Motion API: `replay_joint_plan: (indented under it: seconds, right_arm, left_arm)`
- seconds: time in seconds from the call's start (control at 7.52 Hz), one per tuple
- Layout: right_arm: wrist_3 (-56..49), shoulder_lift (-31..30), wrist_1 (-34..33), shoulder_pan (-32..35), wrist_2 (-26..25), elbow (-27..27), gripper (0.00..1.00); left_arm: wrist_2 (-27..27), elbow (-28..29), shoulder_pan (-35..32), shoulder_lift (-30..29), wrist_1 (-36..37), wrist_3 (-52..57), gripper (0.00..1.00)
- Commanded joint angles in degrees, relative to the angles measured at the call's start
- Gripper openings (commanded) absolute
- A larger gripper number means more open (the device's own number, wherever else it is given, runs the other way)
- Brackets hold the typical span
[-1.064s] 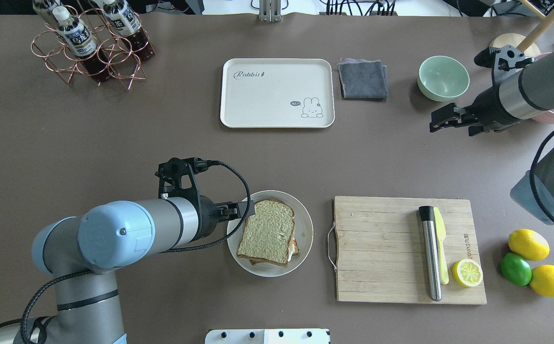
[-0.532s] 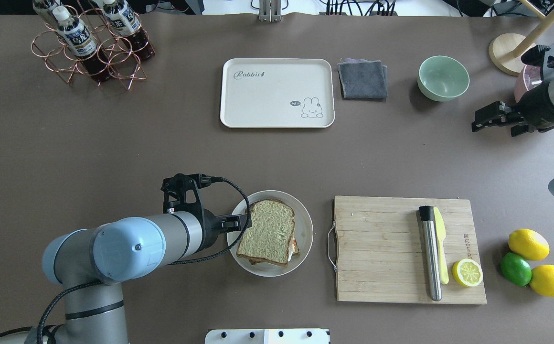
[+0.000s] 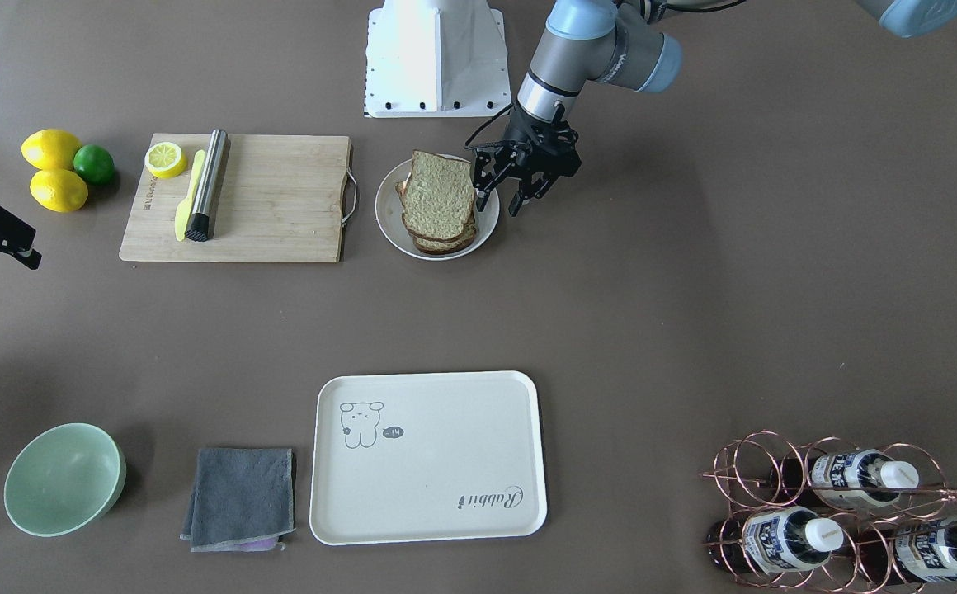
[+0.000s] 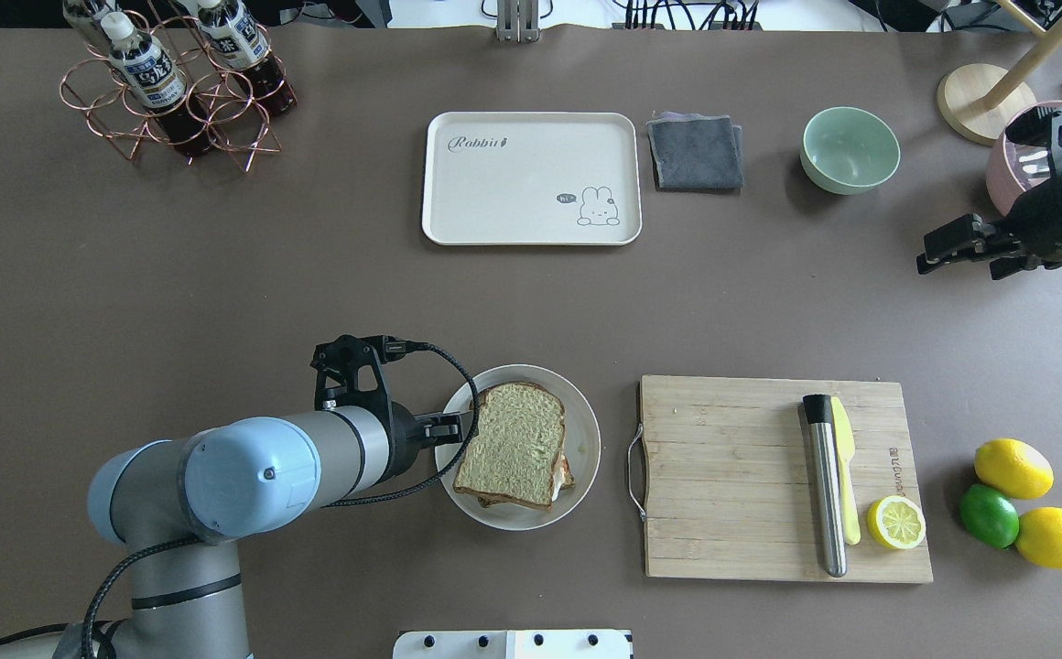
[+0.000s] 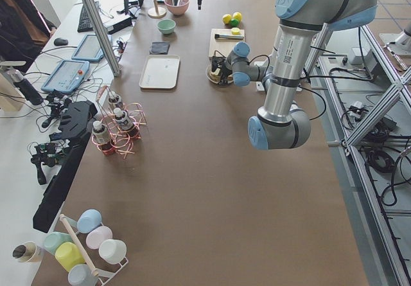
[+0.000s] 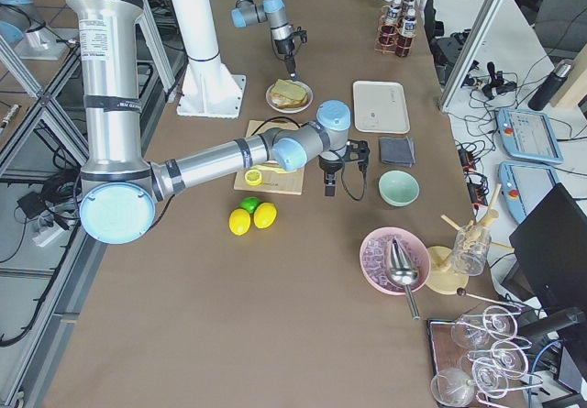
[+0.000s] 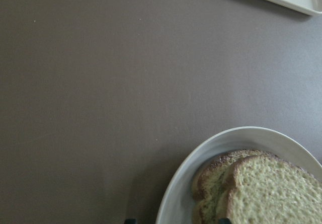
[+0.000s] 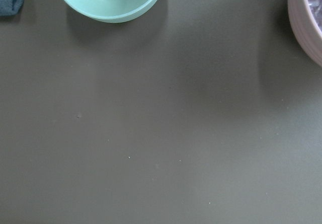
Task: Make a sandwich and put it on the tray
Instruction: 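Grasp the rim of the white plate with the left gripper while the right arm retracts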
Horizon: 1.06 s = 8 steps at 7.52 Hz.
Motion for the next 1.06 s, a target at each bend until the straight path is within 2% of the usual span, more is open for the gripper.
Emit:
replay_joint_plan:
  seconds: [0.0,0.13,0.67,0.8,0.93]
  right_arm:
    - [-8.22,0.25,-5.4,3.78,3.08,0.38,1.0]
    - [-8.33,0.25,-5.41,4.66,3.98,0.55,1.0]
    - [-8.33,0.25,-5.41,4.58,3.99,0.47,1.0]
    - [-8.33,0.25,-5.41,4.67,3.99,0.47,1.0]
    - [-8.33,0.34,-5.41,4.67,3.99,0.38,1.0]
  left_arm:
    - [0.33,0.85,1.77,0.01,-0.53,-0.16,0.56]
    - [0.34,0.85,2.21,0.01,-0.53,-0.16,0.5]
    - [0.34,0.94,2.48,0.62,-0.53,-0.16,0.44]
    - [0.34,0.94,2.48,0.62,-0.53,-0.16,0.38]
    - [0.34,0.94,2.57,0.62,-0.53,-0.16,0.23]
